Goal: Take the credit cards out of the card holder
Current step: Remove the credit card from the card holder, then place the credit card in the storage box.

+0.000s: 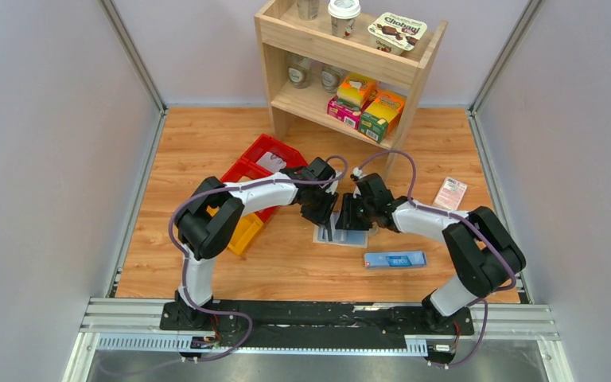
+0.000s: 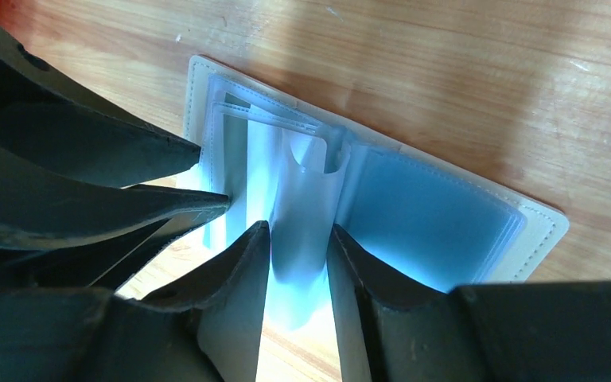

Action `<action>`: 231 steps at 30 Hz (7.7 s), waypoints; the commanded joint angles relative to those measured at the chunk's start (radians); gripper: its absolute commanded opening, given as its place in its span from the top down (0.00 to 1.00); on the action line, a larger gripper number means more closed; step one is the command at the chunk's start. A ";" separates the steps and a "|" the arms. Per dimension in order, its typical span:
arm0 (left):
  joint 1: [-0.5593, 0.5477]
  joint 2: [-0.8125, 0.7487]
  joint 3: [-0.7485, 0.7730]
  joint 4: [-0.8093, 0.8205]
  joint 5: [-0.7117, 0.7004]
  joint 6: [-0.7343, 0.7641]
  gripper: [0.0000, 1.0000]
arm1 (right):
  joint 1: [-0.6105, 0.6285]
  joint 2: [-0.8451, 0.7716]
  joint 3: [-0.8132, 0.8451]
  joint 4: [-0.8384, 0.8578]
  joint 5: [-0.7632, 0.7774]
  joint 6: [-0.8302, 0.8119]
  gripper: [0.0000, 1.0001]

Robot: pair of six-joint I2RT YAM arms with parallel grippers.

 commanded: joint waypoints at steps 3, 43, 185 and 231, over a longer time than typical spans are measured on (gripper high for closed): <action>-0.050 0.126 0.080 -0.211 -0.249 0.046 0.62 | 0.041 -0.016 0.074 -0.202 0.231 -0.010 0.58; -0.053 0.118 0.059 -0.170 -0.183 -0.018 0.66 | -0.099 -0.064 -0.190 0.410 -0.178 0.059 0.59; 0.059 -0.182 0.215 -0.273 -0.191 -0.135 0.37 | -0.158 -0.663 -0.197 -0.007 0.050 -0.197 1.00; 0.159 -0.466 0.002 0.028 0.185 -0.735 1.00 | 0.679 -0.408 -0.213 0.769 0.977 -0.975 0.99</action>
